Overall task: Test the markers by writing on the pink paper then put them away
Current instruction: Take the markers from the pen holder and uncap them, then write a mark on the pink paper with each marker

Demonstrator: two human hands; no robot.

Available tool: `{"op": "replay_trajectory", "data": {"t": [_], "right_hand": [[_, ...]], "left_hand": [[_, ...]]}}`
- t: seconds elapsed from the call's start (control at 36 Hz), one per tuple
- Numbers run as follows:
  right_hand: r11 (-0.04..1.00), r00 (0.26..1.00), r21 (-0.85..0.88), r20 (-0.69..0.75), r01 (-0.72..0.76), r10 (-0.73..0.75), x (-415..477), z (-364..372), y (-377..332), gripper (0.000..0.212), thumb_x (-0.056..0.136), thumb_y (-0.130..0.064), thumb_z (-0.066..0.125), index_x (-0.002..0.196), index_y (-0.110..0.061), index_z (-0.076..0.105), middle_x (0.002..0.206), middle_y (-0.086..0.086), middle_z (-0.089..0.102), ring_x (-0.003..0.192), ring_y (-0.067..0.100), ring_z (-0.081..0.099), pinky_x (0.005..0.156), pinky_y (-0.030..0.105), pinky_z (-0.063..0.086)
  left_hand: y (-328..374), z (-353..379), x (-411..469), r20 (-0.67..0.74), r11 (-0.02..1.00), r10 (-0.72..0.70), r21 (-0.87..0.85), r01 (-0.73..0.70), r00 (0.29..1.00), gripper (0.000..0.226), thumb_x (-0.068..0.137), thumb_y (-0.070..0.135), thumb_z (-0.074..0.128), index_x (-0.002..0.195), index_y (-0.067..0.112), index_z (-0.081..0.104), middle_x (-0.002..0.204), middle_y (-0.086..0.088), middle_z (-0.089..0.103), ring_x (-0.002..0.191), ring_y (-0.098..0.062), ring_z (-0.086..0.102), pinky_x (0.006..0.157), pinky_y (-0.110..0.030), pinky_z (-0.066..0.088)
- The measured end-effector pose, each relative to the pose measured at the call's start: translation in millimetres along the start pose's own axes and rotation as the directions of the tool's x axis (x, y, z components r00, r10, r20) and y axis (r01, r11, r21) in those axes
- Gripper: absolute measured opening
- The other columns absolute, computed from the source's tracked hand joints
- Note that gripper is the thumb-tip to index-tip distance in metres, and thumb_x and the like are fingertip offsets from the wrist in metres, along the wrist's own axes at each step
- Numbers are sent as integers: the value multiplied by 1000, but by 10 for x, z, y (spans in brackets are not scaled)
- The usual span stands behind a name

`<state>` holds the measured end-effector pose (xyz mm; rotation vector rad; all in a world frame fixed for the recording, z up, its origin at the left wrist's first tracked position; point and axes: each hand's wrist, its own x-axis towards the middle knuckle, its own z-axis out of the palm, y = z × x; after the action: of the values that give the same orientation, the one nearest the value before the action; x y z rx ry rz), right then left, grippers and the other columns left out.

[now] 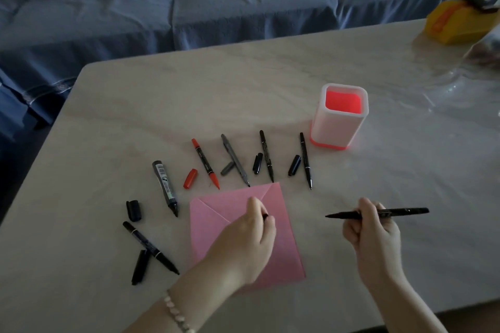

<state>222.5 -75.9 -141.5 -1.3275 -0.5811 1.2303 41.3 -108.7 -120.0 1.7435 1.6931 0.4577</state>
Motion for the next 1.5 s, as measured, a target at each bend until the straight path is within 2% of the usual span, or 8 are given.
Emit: {"op": "replay_trajectory", "data": {"t": [0.25,0.44,0.69,0.89,1.08,1.19,1.31,1.5], "right_hand": [[981,979,189,-183,-54,89,40,-211,64,39,92,-7,42,58,-19,28,38,-13,27,34,5,26,35,18,20],[988,982,156,-187,-5,35,22,-196,30,38,91,-8,43,58,-18,28,42,-11,26,40,8,24,37,18,23],[957,923,-115,316,266,-218,-288,178,252,20,91,-27,50,82,-23,68,77,2,72,72,14,69,66,20,55],[601,735,-510,646,616,-205,-506,333,468,35,87,-3,55,102,-35,55,111,-25,53,108,-15,46,89,-4,29],[537,750,-588,647,605,-137,-531,288,477,40,87,2,54,107,-33,51,121,-11,49,126,13,39,102,23,31],[607,785,-594,613,528,-83,-528,285,478,42,87,7,51,102,-31,55,125,5,54,115,8,48,89,-3,31],[558,778,-622,624,549,-70,-516,254,470,45,87,4,52,101,-39,53,122,3,57,117,16,51,88,0,33],[456,764,-666,643,591,-51,-510,173,442,38,85,4,57,103,-29,58,118,1,58,113,17,52,88,20,36]], "left_hand": [[290,543,638,50,925,195,324,-201,979,22,94,27,48,106,10,51,110,-7,50,105,-25,42,87,-33,32],[231,561,628,-91,931,260,287,-225,961,30,83,24,64,110,11,62,105,-11,53,103,-31,47,88,-37,32],[-401,-41,-303,-375,972,-189,58,227,908,48,88,20,56,132,11,40,141,-13,28,136,-23,21,105,-25,19],[-493,-30,-577,-254,923,-374,-195,332,892,56,90,16,50,139,21,23,152,-3,5,142,-12,0,111,-21,7],[-513,9,-593,-219,922,-341,-266,280,914,51,91,18,47,137,27,26,152,3,5,141,-8,4,98,-13,15],[-510,78,-679,-202,924,-313,-290,248,928,49,92,21,48,136,28,28,151,8,2,140,-6,6,98,-12,17],[-524,150,-760,-192,928,-297,-288,236,935,49,92,22,48,137,26,28,152,10,-4,141,-5,-2,107,-16,13],[-572,137,-804,-174,974,-196,80,212,965,39,93,25,44,131,17,40,151,1,5,139,-16,0,113,-26,13]]}}
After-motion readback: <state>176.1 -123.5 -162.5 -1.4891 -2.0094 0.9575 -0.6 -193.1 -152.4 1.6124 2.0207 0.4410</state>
